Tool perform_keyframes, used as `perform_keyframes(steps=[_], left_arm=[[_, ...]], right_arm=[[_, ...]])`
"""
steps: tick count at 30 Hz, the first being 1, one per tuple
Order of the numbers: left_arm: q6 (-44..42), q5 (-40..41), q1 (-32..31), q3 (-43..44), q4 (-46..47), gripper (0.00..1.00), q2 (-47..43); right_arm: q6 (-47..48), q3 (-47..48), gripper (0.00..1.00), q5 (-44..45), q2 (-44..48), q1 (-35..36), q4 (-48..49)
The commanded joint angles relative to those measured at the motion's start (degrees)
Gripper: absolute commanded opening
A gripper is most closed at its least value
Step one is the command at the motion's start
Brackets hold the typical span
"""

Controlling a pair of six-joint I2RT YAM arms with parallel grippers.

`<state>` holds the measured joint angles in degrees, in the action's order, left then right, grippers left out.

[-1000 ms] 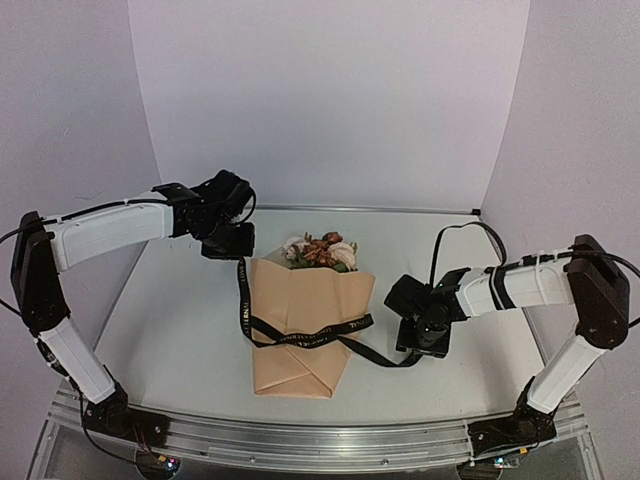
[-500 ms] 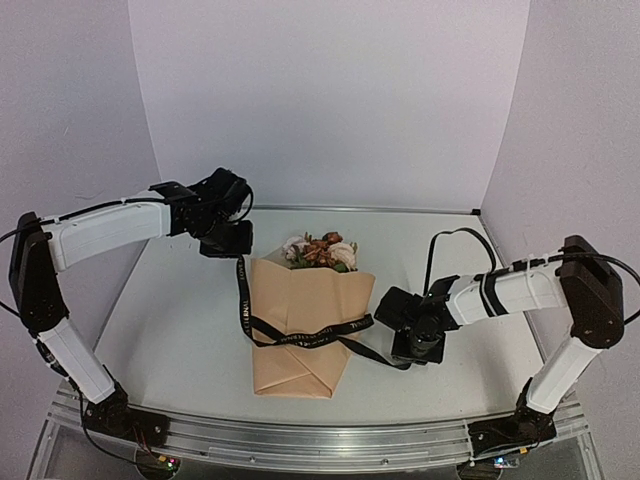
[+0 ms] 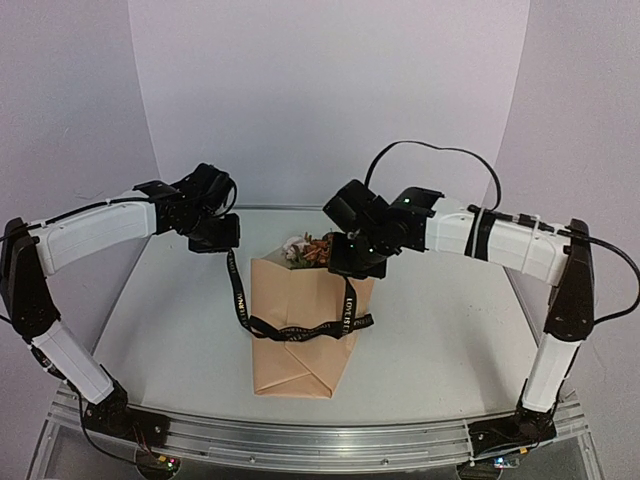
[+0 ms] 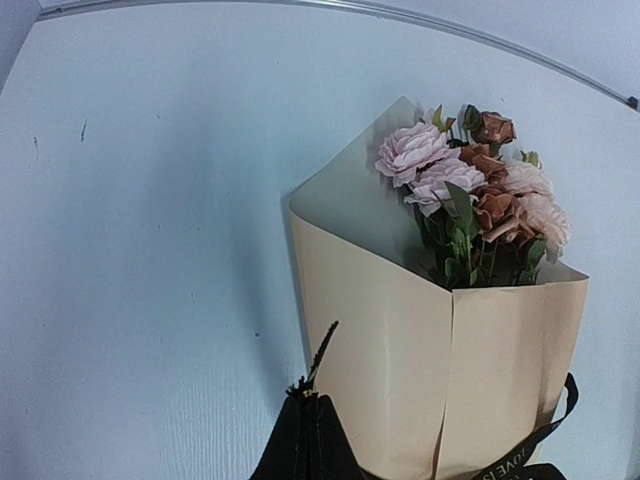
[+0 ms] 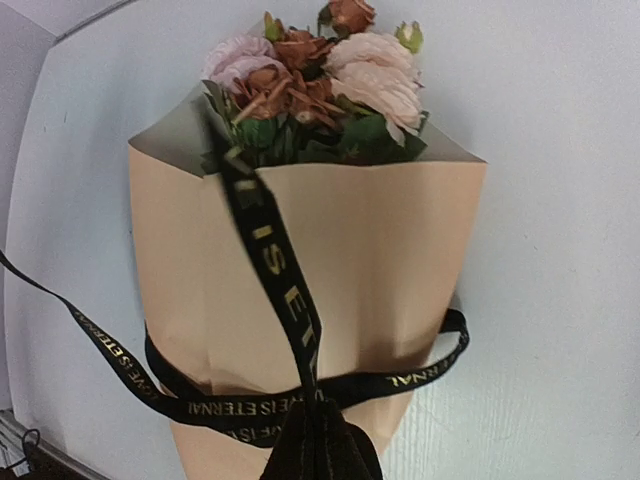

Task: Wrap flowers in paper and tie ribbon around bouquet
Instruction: Cross the ribbon over the folded bouquet.

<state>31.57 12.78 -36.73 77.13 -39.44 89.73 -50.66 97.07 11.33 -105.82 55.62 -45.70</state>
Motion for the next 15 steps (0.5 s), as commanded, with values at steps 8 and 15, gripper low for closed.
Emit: perform_keyframes(steps=[8, 15], left_arm=[[-2.8, -2.3, 0.3, 0.9, 2.3, 0.0, -3.9], [4.4, -2.3, 0.7, -8.7, 4.4, 0.0, -11.0]], right_arm=[[-3.2, 2.1, 0.0, -13.1, -11.2, -5.6, -4.2], [-5.2, -1.8, 0.0, -12.6, -9.7, -5.0, -4.1]])
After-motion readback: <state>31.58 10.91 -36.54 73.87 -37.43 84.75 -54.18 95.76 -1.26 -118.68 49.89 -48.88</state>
